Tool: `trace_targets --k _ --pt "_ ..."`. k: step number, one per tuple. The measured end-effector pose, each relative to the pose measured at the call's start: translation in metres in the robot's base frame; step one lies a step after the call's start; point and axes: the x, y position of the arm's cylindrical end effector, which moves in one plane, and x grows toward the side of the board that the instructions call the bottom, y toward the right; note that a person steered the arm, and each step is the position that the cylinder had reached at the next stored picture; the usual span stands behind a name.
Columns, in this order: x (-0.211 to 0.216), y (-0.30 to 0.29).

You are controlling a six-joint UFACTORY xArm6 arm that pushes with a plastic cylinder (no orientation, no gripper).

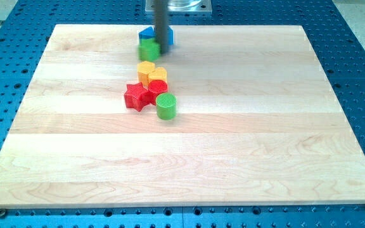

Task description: Push the green star into the red blocks

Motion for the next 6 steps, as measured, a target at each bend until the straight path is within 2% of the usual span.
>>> trace_targets --k 1,2,3,4,5,6 --pt "0.044 -0.088" --pt "0.068 -0.108" --pt "0.021 -0.128" --pt "0.043 -0.191" --pt "0.072 -0.182" --pt "0.101 -0.131"
